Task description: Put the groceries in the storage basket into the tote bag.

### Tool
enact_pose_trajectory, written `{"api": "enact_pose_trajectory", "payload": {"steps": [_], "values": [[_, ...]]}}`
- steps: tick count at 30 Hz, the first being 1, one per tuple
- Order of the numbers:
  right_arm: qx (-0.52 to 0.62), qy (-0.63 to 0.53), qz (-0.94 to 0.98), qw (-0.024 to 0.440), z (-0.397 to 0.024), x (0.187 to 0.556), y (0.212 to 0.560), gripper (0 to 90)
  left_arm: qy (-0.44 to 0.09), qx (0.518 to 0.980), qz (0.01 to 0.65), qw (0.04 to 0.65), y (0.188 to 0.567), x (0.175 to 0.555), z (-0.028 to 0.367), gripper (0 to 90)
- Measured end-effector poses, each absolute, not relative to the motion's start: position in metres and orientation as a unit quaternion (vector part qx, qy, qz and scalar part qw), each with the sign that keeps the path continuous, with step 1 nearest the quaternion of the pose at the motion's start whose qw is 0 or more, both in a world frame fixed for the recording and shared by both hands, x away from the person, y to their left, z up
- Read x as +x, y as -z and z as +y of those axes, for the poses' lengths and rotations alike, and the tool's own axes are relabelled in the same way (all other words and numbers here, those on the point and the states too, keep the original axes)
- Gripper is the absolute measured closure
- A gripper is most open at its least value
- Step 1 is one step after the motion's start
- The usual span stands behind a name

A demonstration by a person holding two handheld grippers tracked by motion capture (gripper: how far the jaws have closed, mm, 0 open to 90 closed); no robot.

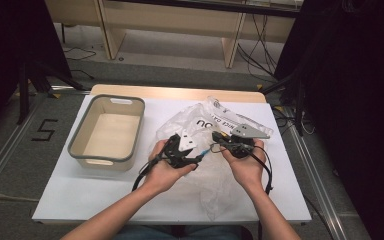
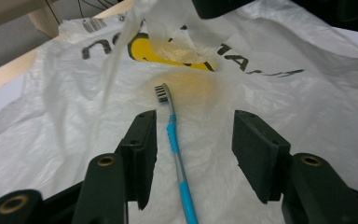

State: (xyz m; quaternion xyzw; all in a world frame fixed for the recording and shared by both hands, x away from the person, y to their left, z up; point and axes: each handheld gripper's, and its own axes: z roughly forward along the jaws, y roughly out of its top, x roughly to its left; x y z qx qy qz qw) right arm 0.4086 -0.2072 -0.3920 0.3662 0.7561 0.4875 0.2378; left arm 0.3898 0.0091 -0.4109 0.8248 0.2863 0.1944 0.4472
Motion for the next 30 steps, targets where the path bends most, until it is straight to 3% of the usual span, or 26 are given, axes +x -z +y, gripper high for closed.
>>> {"api": "enact_pose_trajectory", "payload": {"steps": [5,11,19,30], "values": [[0.364,-0.481,0.762,0.235,-0.208,0.407,0.394,90.0,-0.189,0.808,0.289,0.477,0.397,0.373,0.04,50.4],[0.359,-0.467,0.778,0.218,-0.208,0.404,0.4,90.0,-0.223,0.779,0.3,0.503,0.388,0.367,0.063,55.4],[0.342,-0.434,0.814,0.181,-0.208,0.404,0.412,90.0,-0.222,0.768,0.355,0.484,0.401,0.38,0.075,61.6],[0.321,-0.37,0.864,0.118,-0.195,0.406,0.448,90.0,-0.228,0.784,0.369,0.445,0.418,0.386,0.075,54.5]]}}
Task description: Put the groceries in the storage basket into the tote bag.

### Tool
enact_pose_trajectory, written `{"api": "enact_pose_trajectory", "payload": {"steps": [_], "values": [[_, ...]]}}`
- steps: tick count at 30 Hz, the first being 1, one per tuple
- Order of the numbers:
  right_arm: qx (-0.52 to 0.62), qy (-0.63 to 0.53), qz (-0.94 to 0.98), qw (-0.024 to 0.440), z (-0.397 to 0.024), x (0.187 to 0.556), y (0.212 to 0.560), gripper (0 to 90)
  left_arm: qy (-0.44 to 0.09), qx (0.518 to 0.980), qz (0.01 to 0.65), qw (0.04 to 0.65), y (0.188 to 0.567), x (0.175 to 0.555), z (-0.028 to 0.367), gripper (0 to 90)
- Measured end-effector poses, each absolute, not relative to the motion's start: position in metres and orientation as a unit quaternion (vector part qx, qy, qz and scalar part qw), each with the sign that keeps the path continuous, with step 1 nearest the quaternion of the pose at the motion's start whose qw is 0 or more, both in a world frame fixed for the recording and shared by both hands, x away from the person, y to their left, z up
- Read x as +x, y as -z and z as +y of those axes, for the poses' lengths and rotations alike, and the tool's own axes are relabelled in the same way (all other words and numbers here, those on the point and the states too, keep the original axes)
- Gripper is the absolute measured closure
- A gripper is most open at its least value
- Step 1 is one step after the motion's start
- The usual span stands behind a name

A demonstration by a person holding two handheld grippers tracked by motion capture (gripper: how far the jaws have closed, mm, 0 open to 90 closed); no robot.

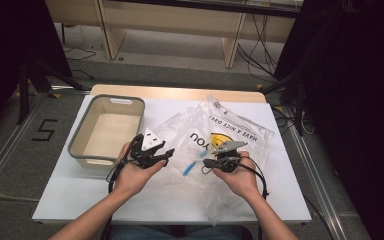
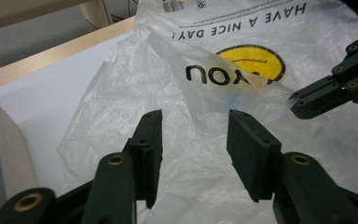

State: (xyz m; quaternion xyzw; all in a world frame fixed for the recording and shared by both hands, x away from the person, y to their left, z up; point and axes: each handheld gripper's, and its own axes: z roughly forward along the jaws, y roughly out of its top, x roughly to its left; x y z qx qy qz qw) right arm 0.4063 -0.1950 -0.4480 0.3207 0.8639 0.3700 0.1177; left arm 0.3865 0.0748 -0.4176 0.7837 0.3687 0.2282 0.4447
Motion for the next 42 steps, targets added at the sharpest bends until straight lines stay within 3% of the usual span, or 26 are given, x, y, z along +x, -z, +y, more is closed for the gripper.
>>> {"api": "enact_pose_trajectory", "payload": {"steps": [3,11,16,24,27,35,42], "values": [[0.312,-0.36,0.872,0.115,-0.19,0.406,0.454,90.0,-0.224,0.786,0.378,0.435,0.422,0.388,0.074,50.3],[0.297,-0.355,0.881,0.099,-0.181,0.402,0.462,86.8,-0.217,0.786,0.383,0.433,0.426,0.391,0.072,50.3],[0.287,-0.355,0.885,0.089,-0.183,0.396,0.457,75.4,-0.227,0.779,0.384,0.441,0.428,0.392,0.072,51.6],[0.338,-0.425,0.827,0.146,-0.216,0.393,0.423,57.1,-0.216,0.787,0.388,0.429,0.434,0.394,0.072,51.8],[0.367,-0.422,0.813,0.161,-0.232,0.394,0.421,54.4,-0.216,0.787,0.388,0.429,0.434,0.394,0.073,51.0],[0.404,-0.404,0.803,0.17,-0.262,0.388,0.426,51.7,-0.216,0.803,0.37,0.413,0.439,0.393,0.074,35.6],[0.422,-0.398,0.793,0.189,-0.279,0.378,0.425,47.6,-0.213,0.805,0.371,0.411,0.439,0.39,0.076,30.4]]}}
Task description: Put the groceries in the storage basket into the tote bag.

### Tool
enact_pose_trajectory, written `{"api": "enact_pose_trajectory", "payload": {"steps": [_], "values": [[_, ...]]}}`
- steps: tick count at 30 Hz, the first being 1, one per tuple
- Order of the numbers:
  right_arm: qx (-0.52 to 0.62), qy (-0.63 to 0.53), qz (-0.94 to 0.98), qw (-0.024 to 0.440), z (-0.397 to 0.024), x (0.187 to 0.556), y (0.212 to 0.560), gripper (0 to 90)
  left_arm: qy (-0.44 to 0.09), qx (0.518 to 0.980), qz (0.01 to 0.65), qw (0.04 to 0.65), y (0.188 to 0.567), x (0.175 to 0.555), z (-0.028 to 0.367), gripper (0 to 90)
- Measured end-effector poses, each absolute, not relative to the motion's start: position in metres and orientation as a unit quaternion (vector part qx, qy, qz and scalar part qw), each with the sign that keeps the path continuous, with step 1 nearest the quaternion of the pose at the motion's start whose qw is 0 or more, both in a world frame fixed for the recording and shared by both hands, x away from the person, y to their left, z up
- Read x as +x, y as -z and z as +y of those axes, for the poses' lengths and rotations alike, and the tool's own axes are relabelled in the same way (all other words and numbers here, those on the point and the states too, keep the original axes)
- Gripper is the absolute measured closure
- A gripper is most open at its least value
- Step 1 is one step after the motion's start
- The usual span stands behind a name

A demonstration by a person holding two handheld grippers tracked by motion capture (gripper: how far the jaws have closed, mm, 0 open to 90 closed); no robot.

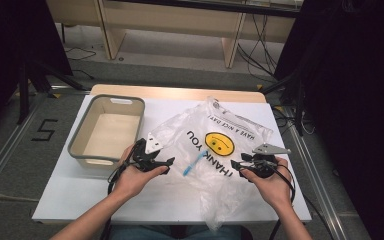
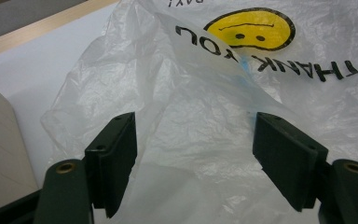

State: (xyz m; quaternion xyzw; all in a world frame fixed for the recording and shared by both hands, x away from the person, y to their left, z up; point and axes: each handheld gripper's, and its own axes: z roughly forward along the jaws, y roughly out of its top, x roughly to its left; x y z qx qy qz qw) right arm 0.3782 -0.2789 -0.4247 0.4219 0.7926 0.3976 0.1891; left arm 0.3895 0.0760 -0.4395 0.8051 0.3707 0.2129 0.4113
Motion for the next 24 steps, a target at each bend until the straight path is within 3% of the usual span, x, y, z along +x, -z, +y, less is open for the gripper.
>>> {"api": "enact_pose_trajectory", "payload": {"steps": [8,24], "values": [[0.453,-0.39,0.777,0.197,-0.296,0.366,0.429,41.7,-0.204,0.809,0.368,0.41,0.443,0.387,0.077,30.4],[0.507,-0.359,0.762,0.185,-0.312,0.351,0.447,40.4,-0.2,0.815,0.366,0.402,0.446,0.384,0.076,30.3]]}}
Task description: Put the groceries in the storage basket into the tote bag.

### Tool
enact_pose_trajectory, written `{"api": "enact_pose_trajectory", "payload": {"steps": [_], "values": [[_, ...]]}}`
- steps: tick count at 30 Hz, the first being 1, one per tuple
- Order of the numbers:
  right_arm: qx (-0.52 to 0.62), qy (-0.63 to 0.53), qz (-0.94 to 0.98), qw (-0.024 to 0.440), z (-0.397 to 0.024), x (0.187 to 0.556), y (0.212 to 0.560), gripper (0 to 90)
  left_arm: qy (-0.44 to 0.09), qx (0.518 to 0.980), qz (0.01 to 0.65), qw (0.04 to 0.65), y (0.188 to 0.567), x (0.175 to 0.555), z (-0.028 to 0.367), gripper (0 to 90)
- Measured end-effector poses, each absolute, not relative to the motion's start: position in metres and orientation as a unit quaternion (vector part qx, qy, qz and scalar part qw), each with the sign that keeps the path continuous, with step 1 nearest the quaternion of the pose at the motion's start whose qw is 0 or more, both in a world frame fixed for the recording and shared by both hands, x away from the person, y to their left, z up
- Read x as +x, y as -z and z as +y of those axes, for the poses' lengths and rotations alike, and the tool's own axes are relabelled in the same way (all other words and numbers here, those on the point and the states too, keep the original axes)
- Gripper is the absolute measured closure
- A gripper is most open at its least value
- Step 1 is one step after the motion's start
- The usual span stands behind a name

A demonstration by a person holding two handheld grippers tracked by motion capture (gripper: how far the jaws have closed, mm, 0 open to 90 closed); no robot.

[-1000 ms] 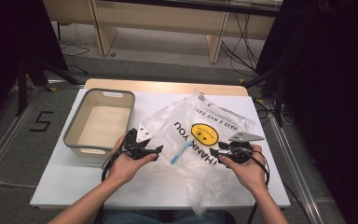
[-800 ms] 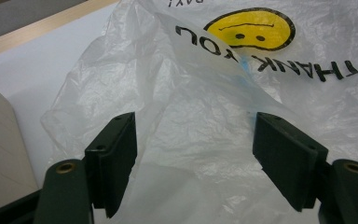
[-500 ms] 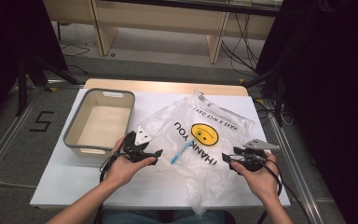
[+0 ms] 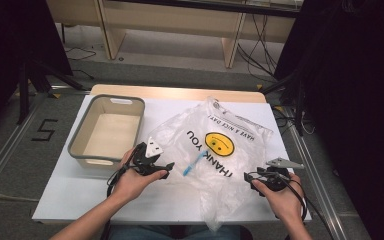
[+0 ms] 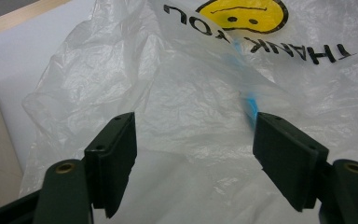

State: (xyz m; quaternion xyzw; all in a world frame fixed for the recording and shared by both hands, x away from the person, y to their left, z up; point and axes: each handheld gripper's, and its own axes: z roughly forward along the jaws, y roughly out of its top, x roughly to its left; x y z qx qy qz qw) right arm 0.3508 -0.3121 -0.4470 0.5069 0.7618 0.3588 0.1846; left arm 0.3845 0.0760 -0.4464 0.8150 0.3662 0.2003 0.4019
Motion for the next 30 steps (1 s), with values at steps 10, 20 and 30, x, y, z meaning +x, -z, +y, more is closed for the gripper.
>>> {"api": "enact_pose_trajectory", "payload": {"steps": [10,20,30], "values": [[0.519,-0.349,0.764,0.163,-0.3119,0.3498,0.4527,40.0,-0.2,0.815,0.367,0.402,0.4476,0.3846,0.0776,30.8],[0.534,-0.366,0.745,0.164,-0.3123,0.3488,0.4511,40.5,-0.198,0.818,0.367,0.396,0.4502,0.3857,0.0768,31.0],[0.544,-0.369,0.738,0.151,-0.3104,0.3458,0.4524,40.7,-0.199,0.818,0.37,0.393,0.4506,0.3855,0.0749,31.4]]}}
